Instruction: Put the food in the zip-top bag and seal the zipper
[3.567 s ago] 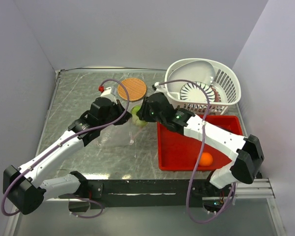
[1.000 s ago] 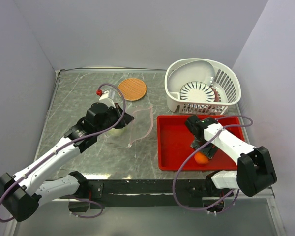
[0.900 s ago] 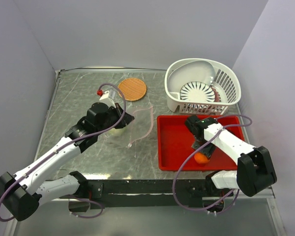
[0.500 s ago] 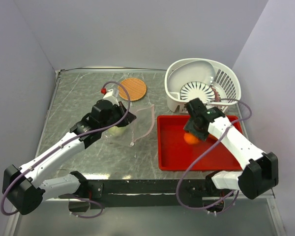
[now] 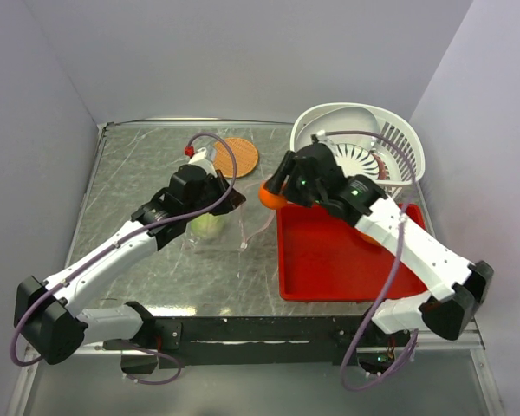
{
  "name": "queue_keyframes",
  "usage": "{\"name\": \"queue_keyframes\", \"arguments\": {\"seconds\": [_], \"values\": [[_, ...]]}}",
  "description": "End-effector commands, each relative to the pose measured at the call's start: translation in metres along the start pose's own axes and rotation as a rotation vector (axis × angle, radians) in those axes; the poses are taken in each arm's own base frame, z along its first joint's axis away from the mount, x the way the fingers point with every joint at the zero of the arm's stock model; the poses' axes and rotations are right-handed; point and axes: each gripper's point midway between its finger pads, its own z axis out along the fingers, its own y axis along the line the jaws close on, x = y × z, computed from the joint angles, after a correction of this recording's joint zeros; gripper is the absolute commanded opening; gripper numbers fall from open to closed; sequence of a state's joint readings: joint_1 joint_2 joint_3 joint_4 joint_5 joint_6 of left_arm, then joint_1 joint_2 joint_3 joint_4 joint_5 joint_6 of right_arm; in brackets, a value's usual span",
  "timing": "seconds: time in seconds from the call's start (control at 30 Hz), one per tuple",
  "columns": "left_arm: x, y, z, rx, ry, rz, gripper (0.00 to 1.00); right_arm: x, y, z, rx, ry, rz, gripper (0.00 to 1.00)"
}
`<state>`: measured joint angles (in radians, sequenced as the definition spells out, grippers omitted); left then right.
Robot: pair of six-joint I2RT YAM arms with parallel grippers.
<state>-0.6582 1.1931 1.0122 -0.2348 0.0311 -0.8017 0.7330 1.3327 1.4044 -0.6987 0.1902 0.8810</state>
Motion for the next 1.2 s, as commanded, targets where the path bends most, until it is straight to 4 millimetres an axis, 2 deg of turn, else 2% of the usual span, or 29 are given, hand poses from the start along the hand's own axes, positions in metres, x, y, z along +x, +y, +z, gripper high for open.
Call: {"name": "queue_keyframes", "arguments": {"seconds": [0.0, 0.13, 0.17, 0.23, 0.27, 0.33, 0.37, 0.5, 0.63, 0.67, 0.73, 0.77, 0.8, 0.83, 0.87, 0.9, 0.93, 0.97, 1.0, 1.03, 1.1, 1.13, 1.17], "values": [[-0.023, -0.027, -0.007, 0.075, -0.052, -0.011, 0.01, -0.002, 0.032, 0.022, -0.087, -0.014, 0.031, 0.14], [-0.027, -0.028, -0.011, 0.077, -0.071, -0.015, 0.01, 0.004, 0.031, 0.041, -0.072, -0.001, 0.036, 0.24], [-0.028, -0.03, -0.013, 0.081, -0.075, -0.014, 0.01, 0.006, 0.032, 0.045, -0.072, 0.004, 0.034, 0.37], [-0.028, -0.029, -0.012, 0.079, -0.075, -0.013, 0.01, 0.007, 0.035, 0.048, -0.086, 0.011, 0.033, 0.47], [-0.029, -0.03, -0.013, 0.081, -0.075, -0.011, 0.01, 0.006, 0.038, 0.047, -0.102, 0.008, 0.03, 0.61], [-0.029, -0.03, -0.012, 0.08, -0.074, -0.011, 0.01, 0.005, 0.041, 0.045, -0.113, 0.004, 0.017, 0.73], [-0.029, -0.03, -0.012, 0.082, -0.078, -0.012, 0.01, 0.004, 0.042, 0.043, -0.113, -0.002, 0.011, 0.84], [-0.029, -0.029, -0.012, 0.082, -0.081, -0.011, 0.01, 0.003, 0.038, 0.039, -0.089, -0.007, -0.002, 1.0], [-0.03, -0.03, -0.014, 0.088, -0.085, -0.01, 0.01, -0.004, 0.029, 0.027, -0.058, -0.04, 0.006, 1.0], [-0.03, -0.03, -0.014, 0.086, -0.085, -0.008, 0.01, -0.003, 0.018, 0.024, -0.018, -0.041, -0.001, 1.0], [-0.03, -0.028, -0.015, 0.08, -0.085, -0.005, 0.01, -0.02, -0.007, 0.013, 0.084, -0.128, 0.012, 1.0], [-0.031, -0.028, -0.017, 0.082, -0.089, -0.004, 0.01, -0.015, -0.033, 0.011, 0.173, -0.127, 0.003, 1.0], [-0.03, -0.026, -0.018, 0.08, -0.092, -0.001, 0.01, -0.016, -0.05, 0.008, 0.224, -0.137, 0.01, 1.0], [-0.031, -0.027, -0.02, 0.083, -0.097, 0.001, 0.01, -0.028, -0.074, -0.001, 0.283, -0.184, 0.054, 1.0], [-0.032, -0.025, -0.022, 0.078, -0.101, 0.001, 0.01, -0.016, -0.109, -0.001, 0.375, -0.154, 0.06, 1.0], [-0.031, -0.024, -0.022, 0.075, -0.101, 0.007, 0.01, -0.015, -0.129, -0.004, 0.419, -0.154, 0.085, 1.0], [-0.031, -0.023, -0.024, 0.076, -0.102, 0.01, 0.01, -0.026, -0.153, -0.015, 0.455, -0.194, 0.162, 1.0], [-0.031, -0.022, -0.025, 0.073, -0.103, 0.01, 0.01, -0.012, -0.182, -0.014, 0.519, -0.179, 0.18, 0.99], [-0.03, -0.021, -0.025, 0.07, -0.103, 0.013, 0.01, -0.009, -0.197, -0.017, 0.545, -0.194, 0.213, 0.99], [-0.03, -0.022, -0.026, 0.076, -0.102, 0.015, 0.01, -0.006, -0.227, -0.025, 0.605, -0.225, 0.262, 0.97], [-0.029, -0.02, -0.027, 0.075, -0.101, 0.017, 0.01, -0.006, -0.249, -0.032, 0.646, -0.26, 0.317, 0.95], [-0.029, -0.019, -0.028, 0.075, -0.101, 0.017, 0.01, 0.001, -0.265, -0.035, 0.681, -0.264, 0.342, 0.95], [-0.028, -0.019, -0.028, 0.076, -0.098, 0.018, 0.01, -0.002, -0.28, -0.038, 0.713, -0.283, 0.395, 0.94]]}}
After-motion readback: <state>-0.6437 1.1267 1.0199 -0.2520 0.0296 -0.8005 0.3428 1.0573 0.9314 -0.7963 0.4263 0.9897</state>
